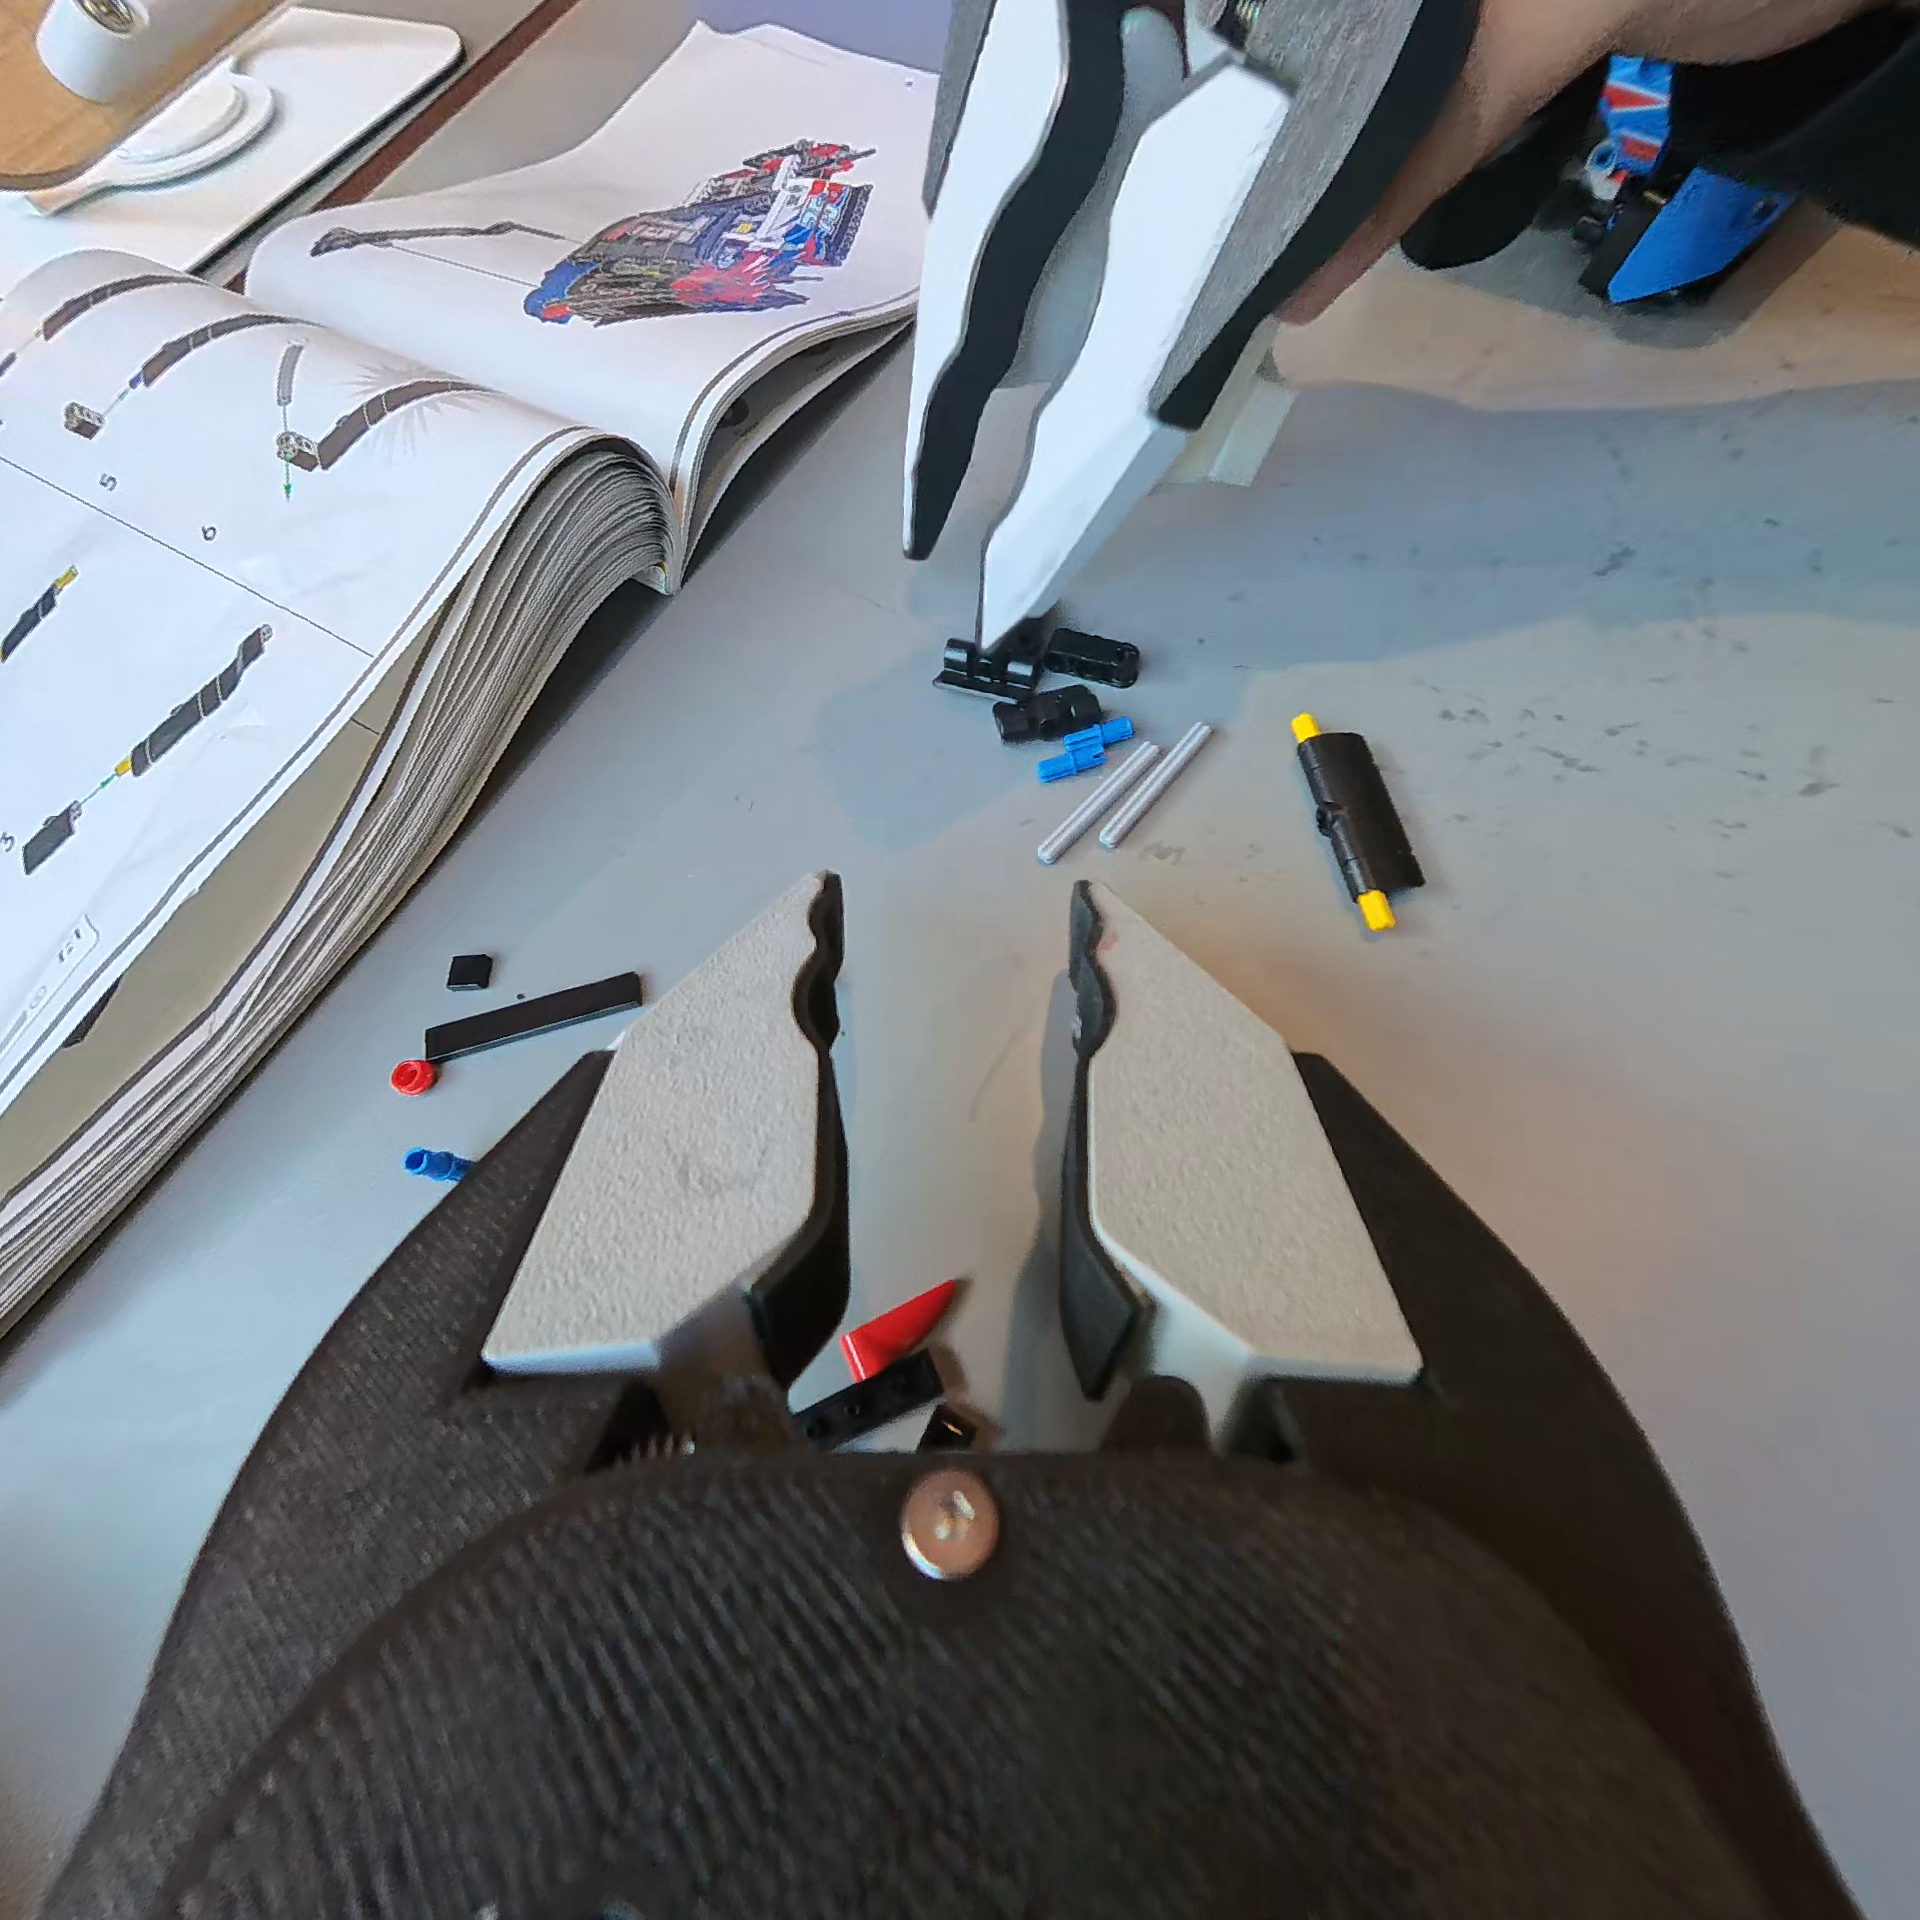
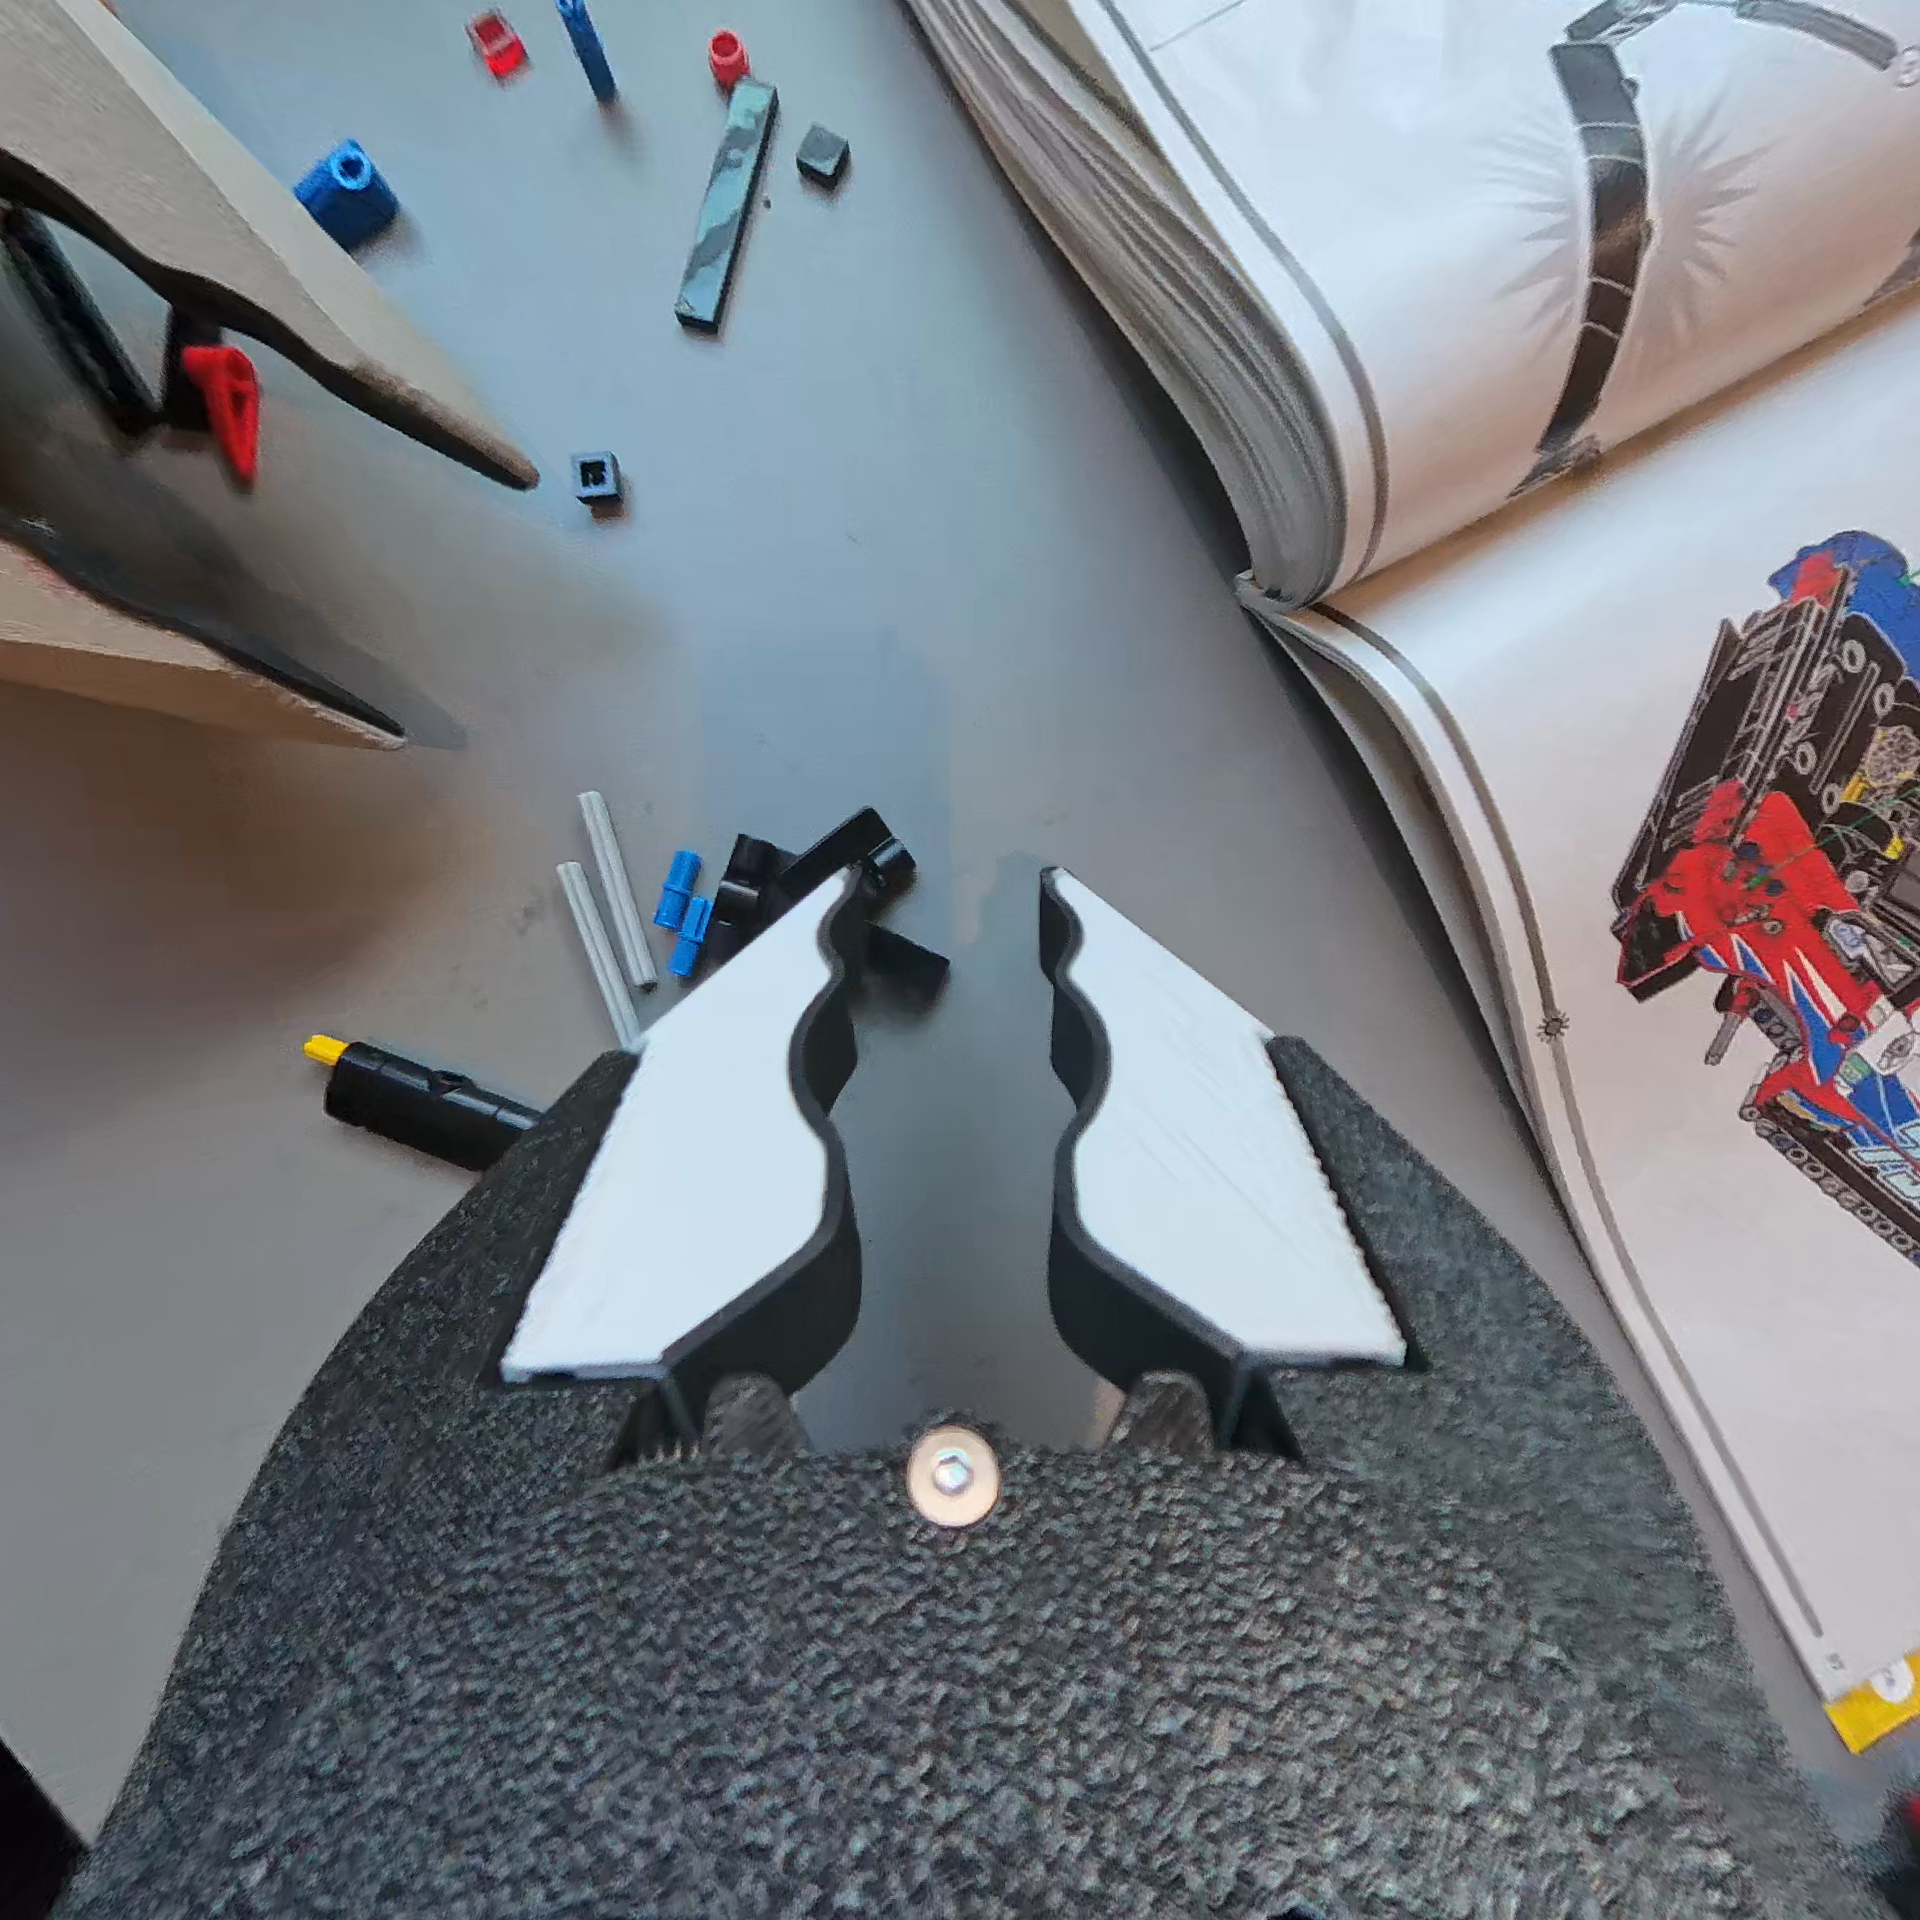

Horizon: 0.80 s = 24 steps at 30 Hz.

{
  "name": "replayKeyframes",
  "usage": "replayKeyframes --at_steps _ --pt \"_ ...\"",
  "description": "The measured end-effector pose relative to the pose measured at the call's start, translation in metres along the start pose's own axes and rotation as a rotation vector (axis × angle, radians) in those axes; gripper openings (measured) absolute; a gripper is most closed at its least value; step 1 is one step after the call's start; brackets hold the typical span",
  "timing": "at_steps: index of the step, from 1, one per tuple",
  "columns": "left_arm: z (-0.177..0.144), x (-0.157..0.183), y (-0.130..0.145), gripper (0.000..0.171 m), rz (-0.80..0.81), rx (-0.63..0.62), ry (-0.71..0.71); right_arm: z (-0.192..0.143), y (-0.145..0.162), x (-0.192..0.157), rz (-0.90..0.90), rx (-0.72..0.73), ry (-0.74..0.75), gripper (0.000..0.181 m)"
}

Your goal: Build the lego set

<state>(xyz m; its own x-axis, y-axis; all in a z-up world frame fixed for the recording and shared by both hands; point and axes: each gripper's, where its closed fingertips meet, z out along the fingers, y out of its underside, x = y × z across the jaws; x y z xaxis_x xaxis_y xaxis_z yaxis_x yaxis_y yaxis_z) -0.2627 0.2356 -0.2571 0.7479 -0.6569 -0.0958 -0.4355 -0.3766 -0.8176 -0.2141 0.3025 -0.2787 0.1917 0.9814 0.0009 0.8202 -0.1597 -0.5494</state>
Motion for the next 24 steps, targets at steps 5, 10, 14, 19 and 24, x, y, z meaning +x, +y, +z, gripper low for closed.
replayKeyframes --at_steps 5,10,14,19,24 --pt "0.000 0.000 0.001 0.041 0.010 -0.009 -0.005 0.001 -0.001 0.007 0.013 -0.005 0.023 0.028" --pt "-0.001 -0.005 0.003 0.041 -0.006 -0.016 -0.019 -0.007 -0.001 0.015 0.035 0.021 0.042 0.027" --pt "-0.002 -0.010 0.004 0.041 -0.047 -0.018 -0.021 -0.017 0.000 0.023 0.065 0.052 0.050 0.024" --pt "0.001 -0.008 0.006 0.041 -0.042 -0.029 -0.014 -0.011 0.002 0.007 -0.016 0.018 -0.011 0.024" --pt "0.000 -0.009 0.007 0.041 -0.041 -0.033 -0.018 -0.004 -0.003 0.005 -0.016 -0.010 -0.025 0.024"
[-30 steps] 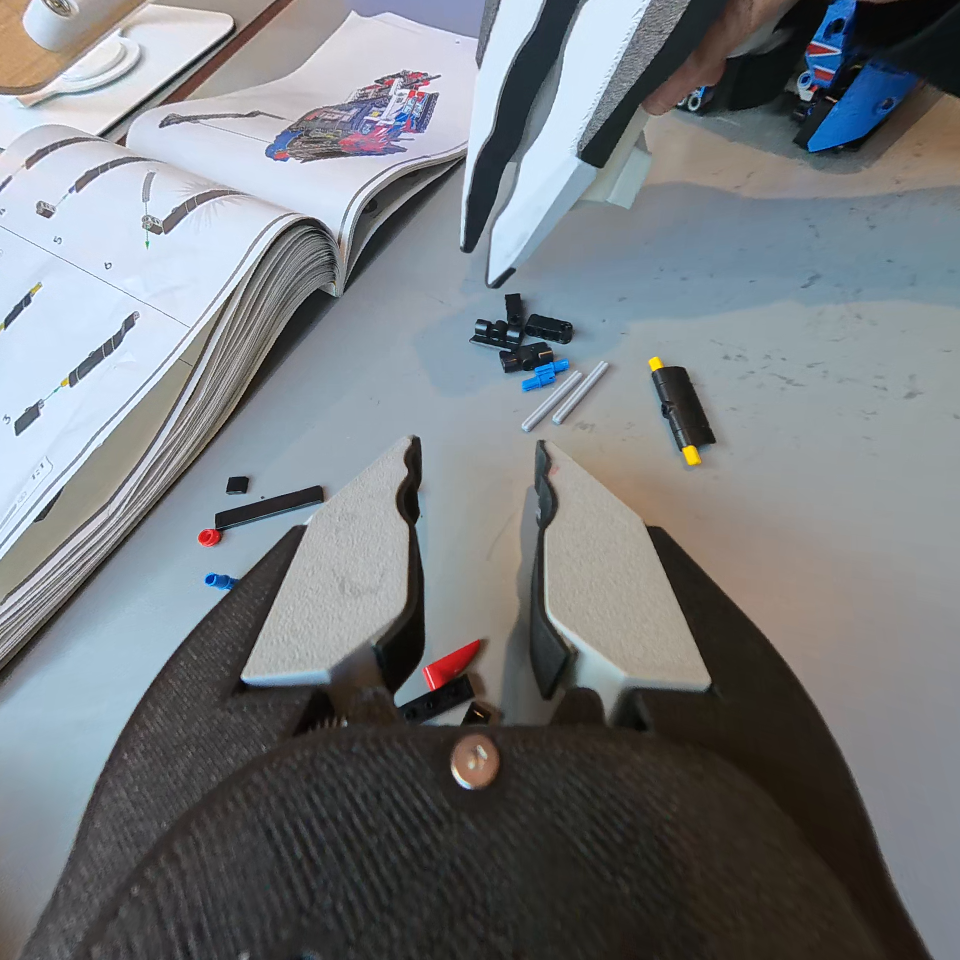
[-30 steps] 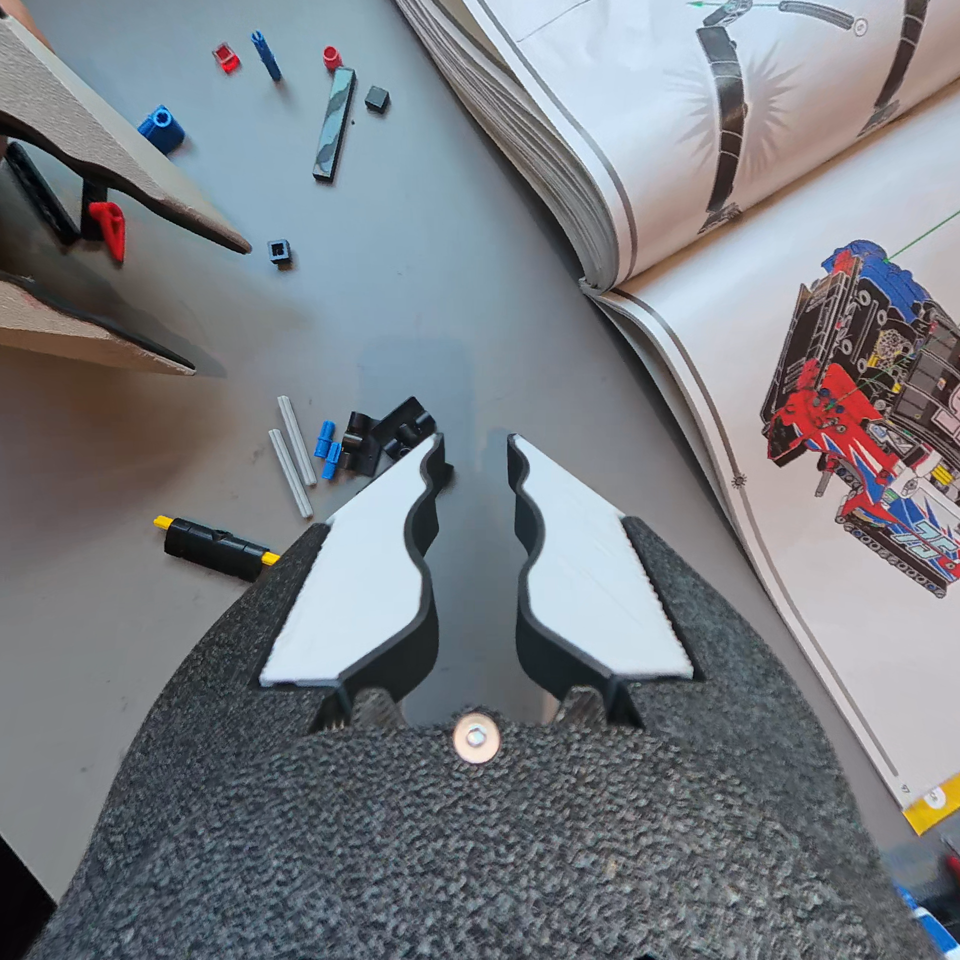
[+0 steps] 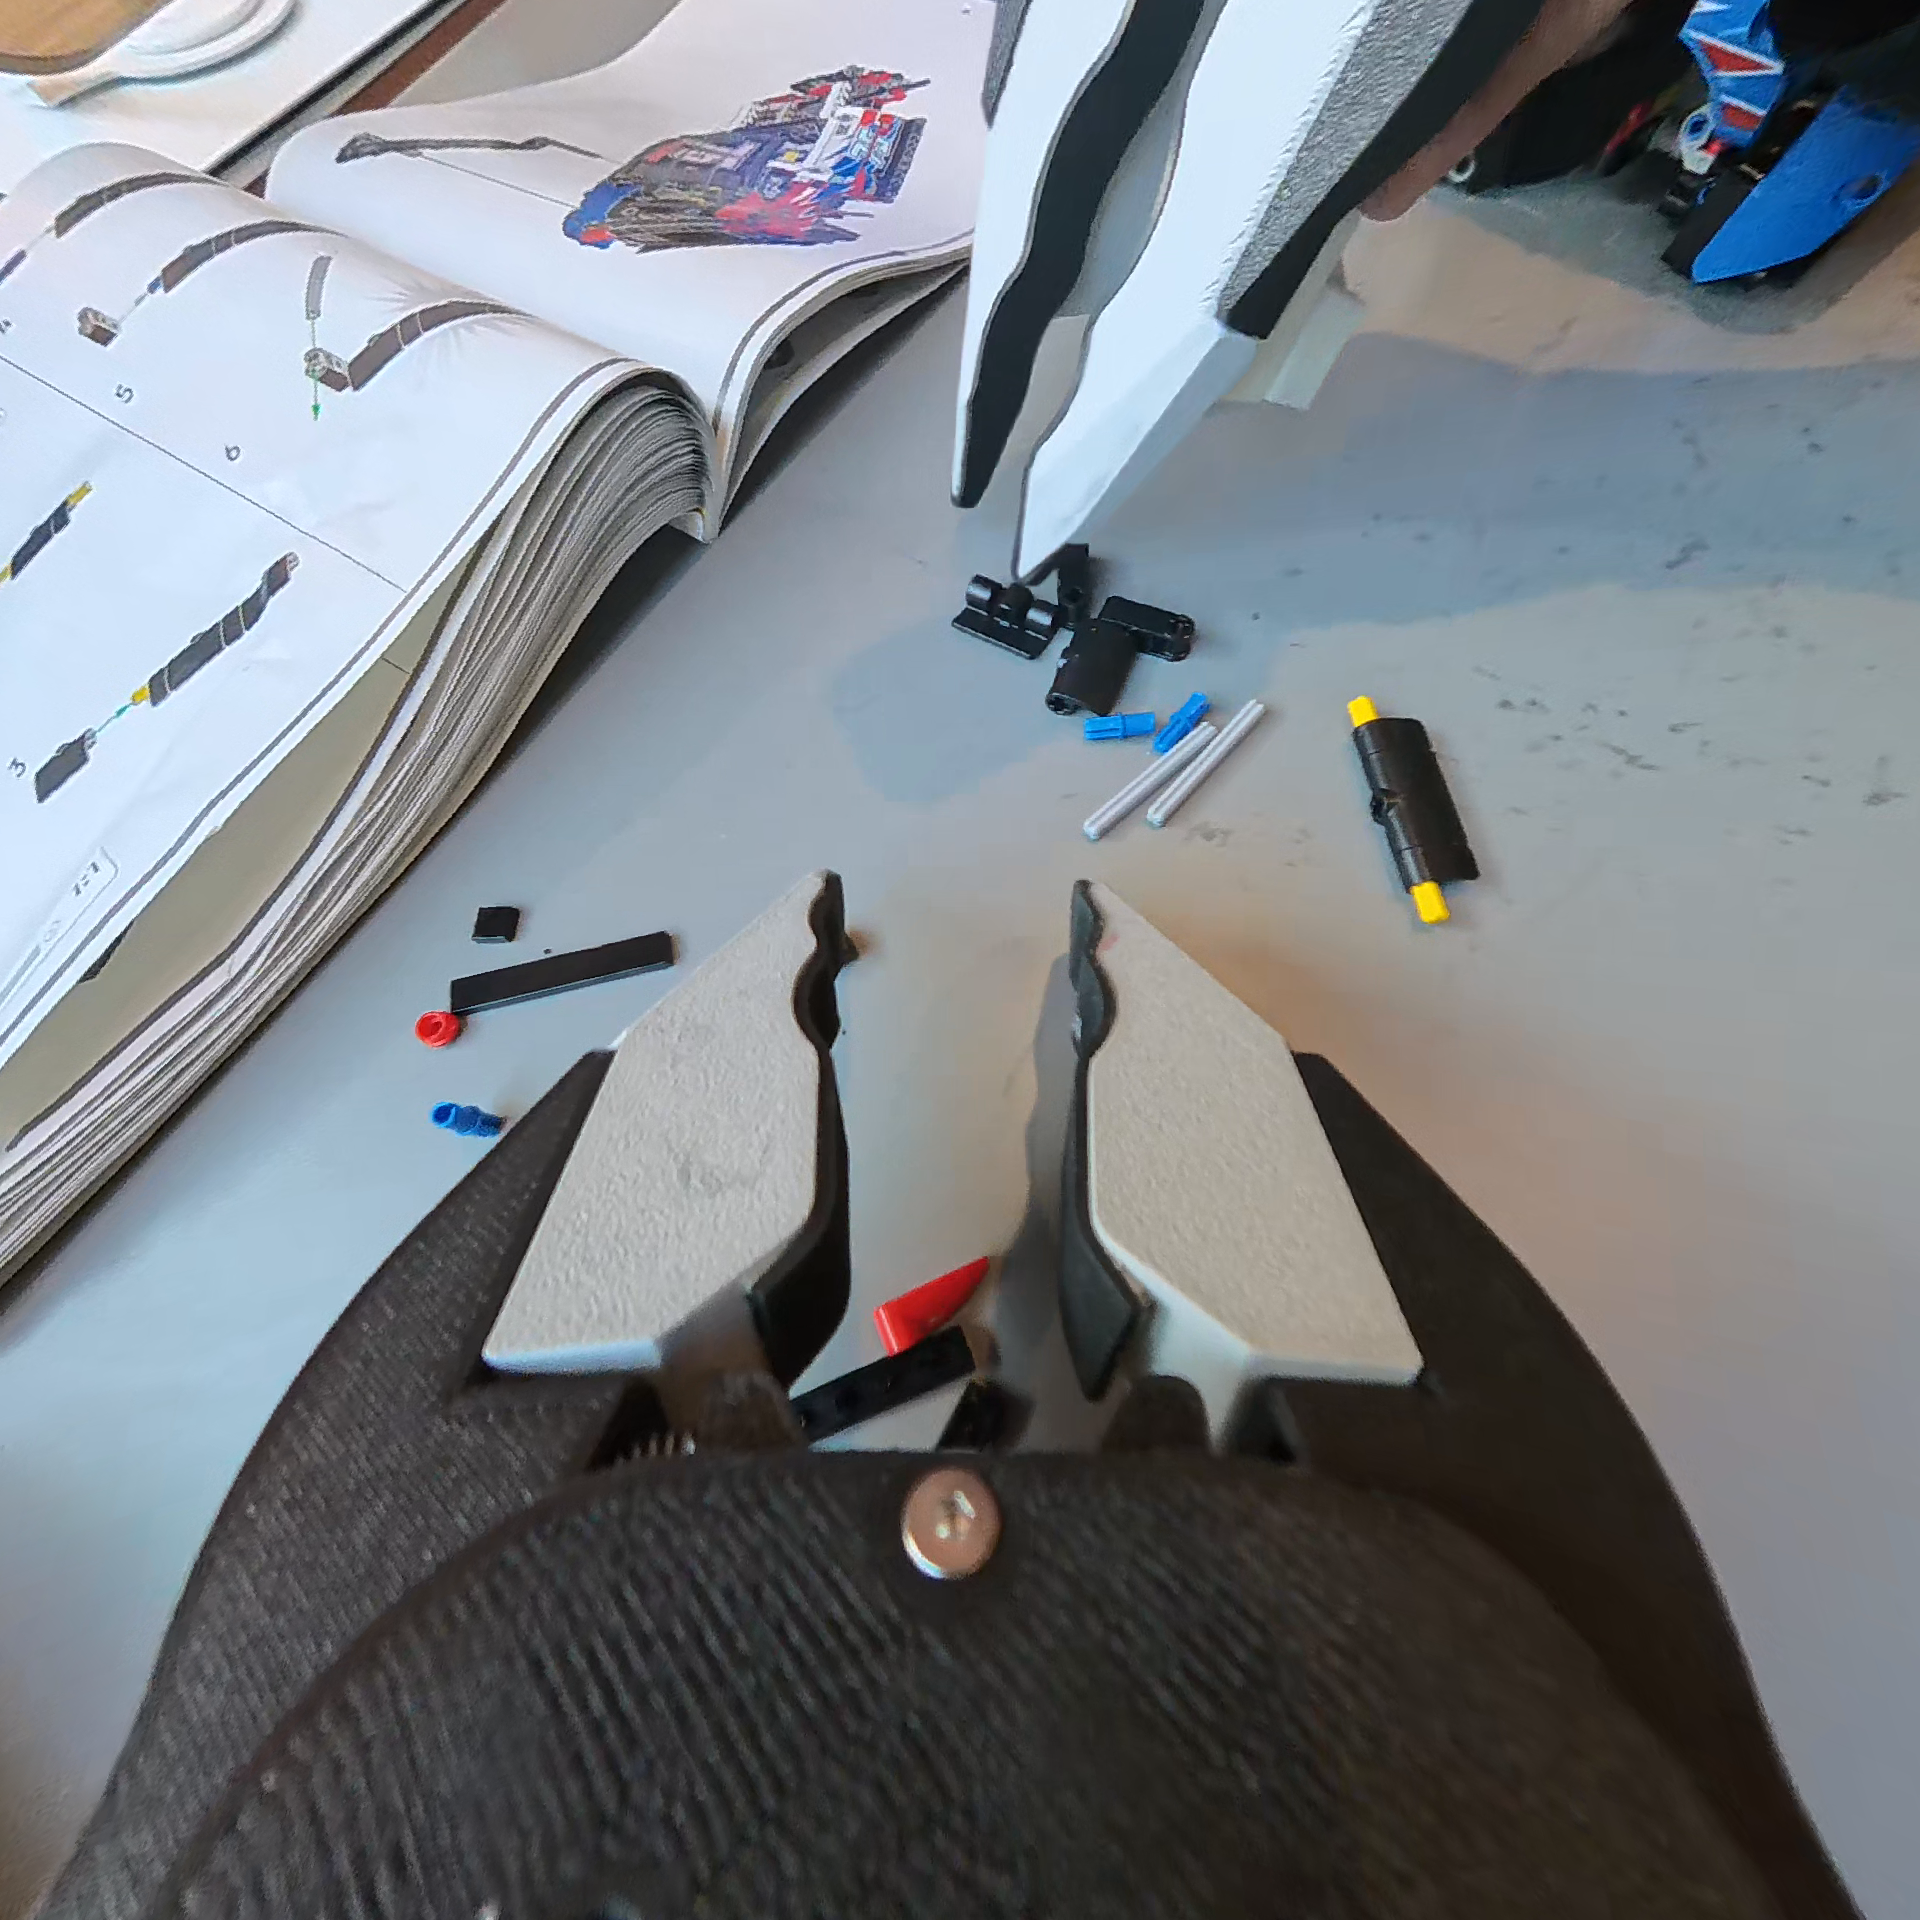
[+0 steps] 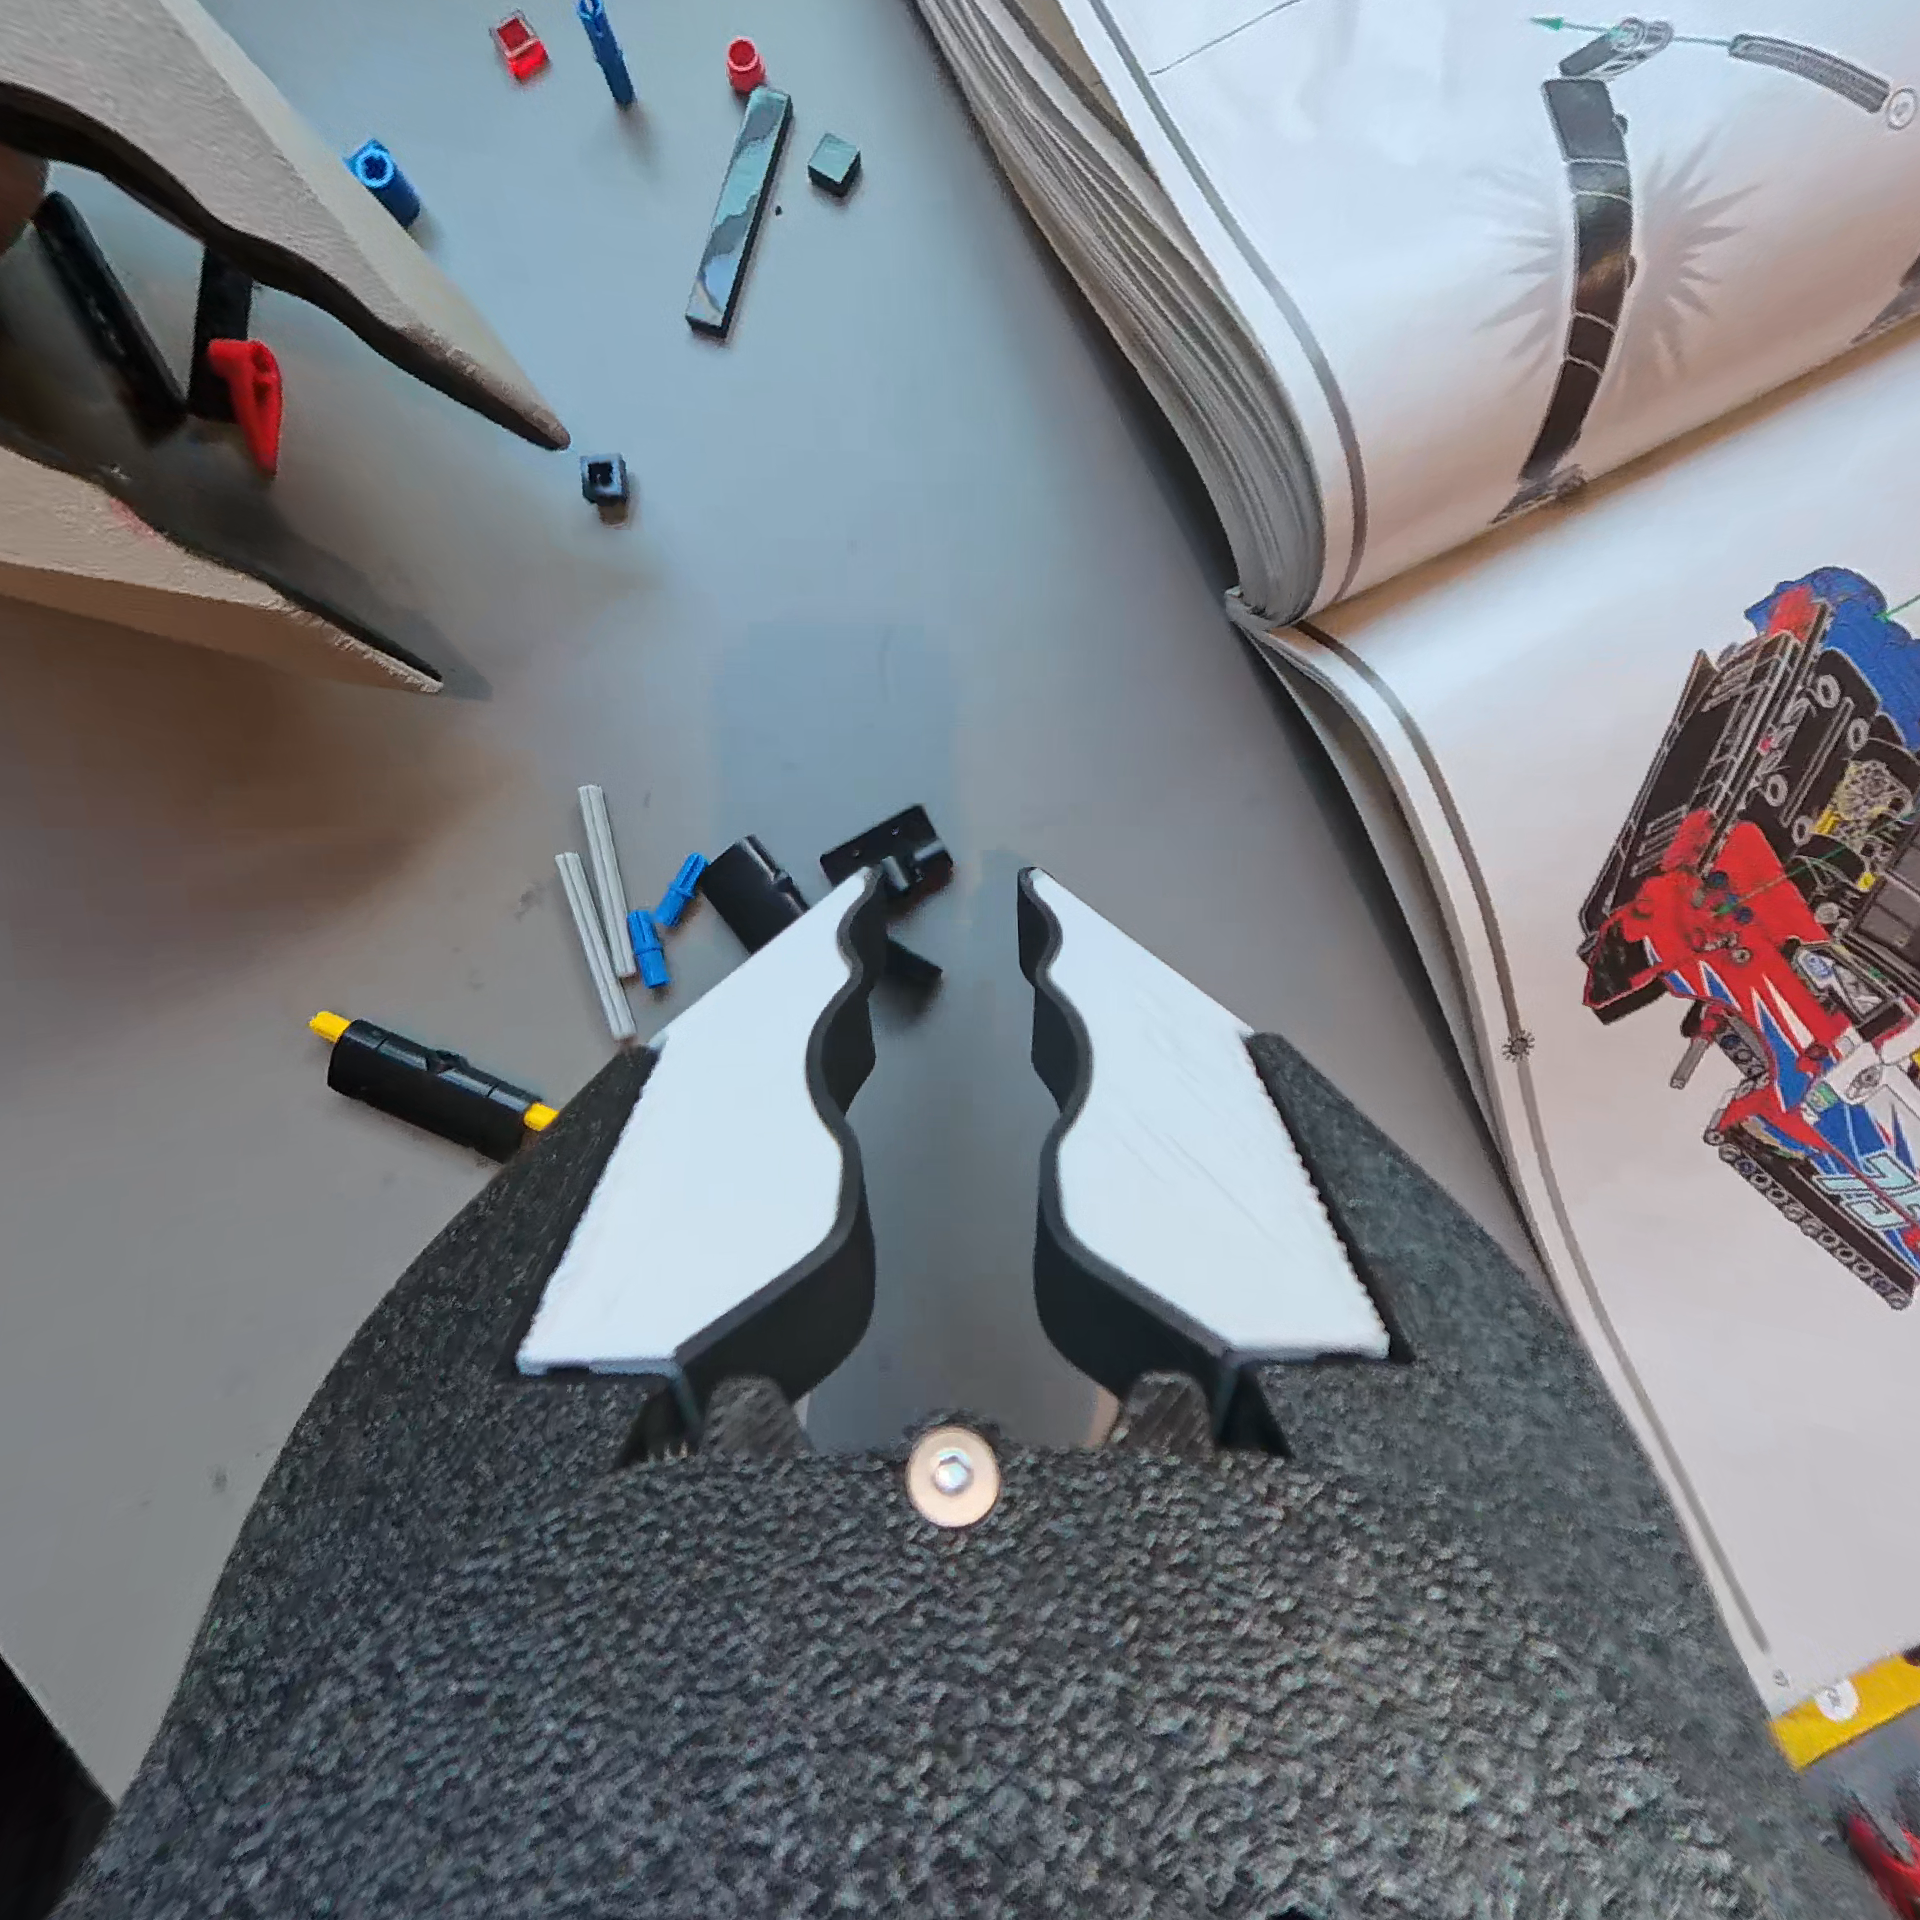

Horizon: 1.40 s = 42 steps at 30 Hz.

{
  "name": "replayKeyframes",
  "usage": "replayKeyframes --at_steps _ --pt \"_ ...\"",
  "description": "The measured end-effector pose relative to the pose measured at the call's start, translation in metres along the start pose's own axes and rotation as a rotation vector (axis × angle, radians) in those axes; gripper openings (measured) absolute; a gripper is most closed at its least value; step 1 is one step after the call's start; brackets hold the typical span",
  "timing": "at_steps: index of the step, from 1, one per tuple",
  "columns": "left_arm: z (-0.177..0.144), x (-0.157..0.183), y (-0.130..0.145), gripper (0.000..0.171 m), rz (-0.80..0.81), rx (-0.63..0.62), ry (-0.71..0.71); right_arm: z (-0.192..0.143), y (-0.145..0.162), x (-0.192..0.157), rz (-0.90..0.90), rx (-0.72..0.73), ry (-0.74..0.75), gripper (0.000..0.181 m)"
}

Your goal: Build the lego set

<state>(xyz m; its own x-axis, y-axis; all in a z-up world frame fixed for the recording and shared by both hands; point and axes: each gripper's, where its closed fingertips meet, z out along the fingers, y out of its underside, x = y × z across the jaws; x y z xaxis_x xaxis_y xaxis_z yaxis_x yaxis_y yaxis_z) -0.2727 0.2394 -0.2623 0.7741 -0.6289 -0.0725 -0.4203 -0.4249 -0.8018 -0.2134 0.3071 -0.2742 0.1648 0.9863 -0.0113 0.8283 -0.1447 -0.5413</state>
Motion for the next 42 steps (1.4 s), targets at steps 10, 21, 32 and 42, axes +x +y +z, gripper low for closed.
replayKeyframes --at_steps 10,21,32,42 --pt "-0.002 -0.006 0.001 0.041 -0.018 -0.003 -0.023 -0.042 -0.045 0.032 0.064 0.408 0.260 0.019" --pt "-0.009 -0.028 -0.010 0.041 -0.079 0.078 -0.102 -0.033 -0.082 0.025 -0.094 0.674 0.347 0.022" --pt "-0.012 -0.038 -0.009 0.038 -0.190 0.116 -0.047 0.049 -0.133 0.053 -0.108 0.310 0.203 0.000" --pt "-0.015 -0.044 -0.008 0.038 -0.234 0.130 -0.029 0.078 -0.112 0.043 -0.473 0.211 0.335 0.000"
